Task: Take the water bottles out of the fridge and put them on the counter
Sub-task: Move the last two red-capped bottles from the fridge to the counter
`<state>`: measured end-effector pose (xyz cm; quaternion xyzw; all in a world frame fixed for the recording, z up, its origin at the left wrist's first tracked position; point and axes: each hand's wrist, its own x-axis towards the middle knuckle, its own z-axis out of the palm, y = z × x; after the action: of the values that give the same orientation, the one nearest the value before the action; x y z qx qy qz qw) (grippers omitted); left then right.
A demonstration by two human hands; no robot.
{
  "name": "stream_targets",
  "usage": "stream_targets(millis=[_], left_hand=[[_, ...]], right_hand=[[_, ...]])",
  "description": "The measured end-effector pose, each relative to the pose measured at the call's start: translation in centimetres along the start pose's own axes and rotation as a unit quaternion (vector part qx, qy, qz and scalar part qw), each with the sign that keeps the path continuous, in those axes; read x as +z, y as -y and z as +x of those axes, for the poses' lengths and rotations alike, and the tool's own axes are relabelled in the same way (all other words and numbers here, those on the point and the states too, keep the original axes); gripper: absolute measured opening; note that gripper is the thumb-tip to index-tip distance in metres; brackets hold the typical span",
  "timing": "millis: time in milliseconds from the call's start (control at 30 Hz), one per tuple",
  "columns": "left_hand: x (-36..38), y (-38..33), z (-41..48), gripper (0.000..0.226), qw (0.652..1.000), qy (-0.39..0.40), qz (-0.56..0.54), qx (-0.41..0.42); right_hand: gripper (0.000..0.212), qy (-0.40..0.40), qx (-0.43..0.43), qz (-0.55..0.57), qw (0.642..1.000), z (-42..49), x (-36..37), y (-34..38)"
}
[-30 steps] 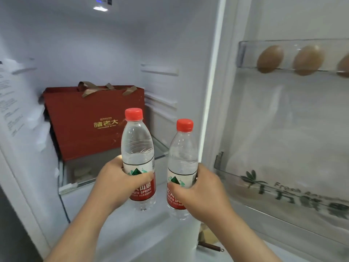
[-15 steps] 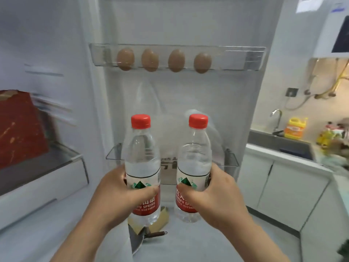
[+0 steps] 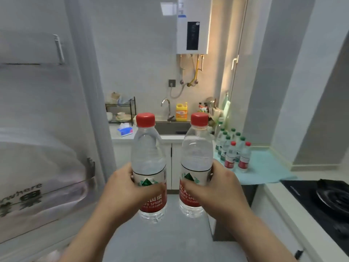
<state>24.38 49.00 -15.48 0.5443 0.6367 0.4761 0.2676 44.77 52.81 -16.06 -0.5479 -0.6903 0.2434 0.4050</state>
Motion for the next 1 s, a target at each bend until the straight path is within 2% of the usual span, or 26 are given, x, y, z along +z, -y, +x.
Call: stream_targets(millis=[133,333,500,567,833,1000], left_hand=[[6.7,-1.0,4.7,0.04,0.997,0.073,-0.029,0.01],[15.9,-2.3,11.3,0.057,0.984,0.168,-0.058,0.025],[23.3,-4.0,15.9,0.05,0.974,0.214,-0.058,0.046],[26.5,-4.6,17.3,0.041,0.966,0.244,-0.055,0.06],[37.3,-7.4,20.2,0.033,0.951,0.29,-0.067,0.079],[44.6,-9.5,21.7,0.038,0.959,0.266,-0.079,0.055]], right_hand=[[0.041,-0.06,0.033,-0.026,0.997,2.3,-3.5,-4.5],[0.032,-0.115,0.118,-0.06,0.985,6.2,-7.8,-9.7],[0.041,-0.165,0.173,-0.078,0.968,9.4,-11.0,-14.1],[0.041,-0.184,0.187,-0.079,0.962,10.4,-12.5,-16.0],[0.035,-0.202,0.22,-0.09,0.95,13.8,-18.5,-23.2],[0.037,-0.188,0.22,-0.099,0.952,17.3,-23.3,-28.9]])
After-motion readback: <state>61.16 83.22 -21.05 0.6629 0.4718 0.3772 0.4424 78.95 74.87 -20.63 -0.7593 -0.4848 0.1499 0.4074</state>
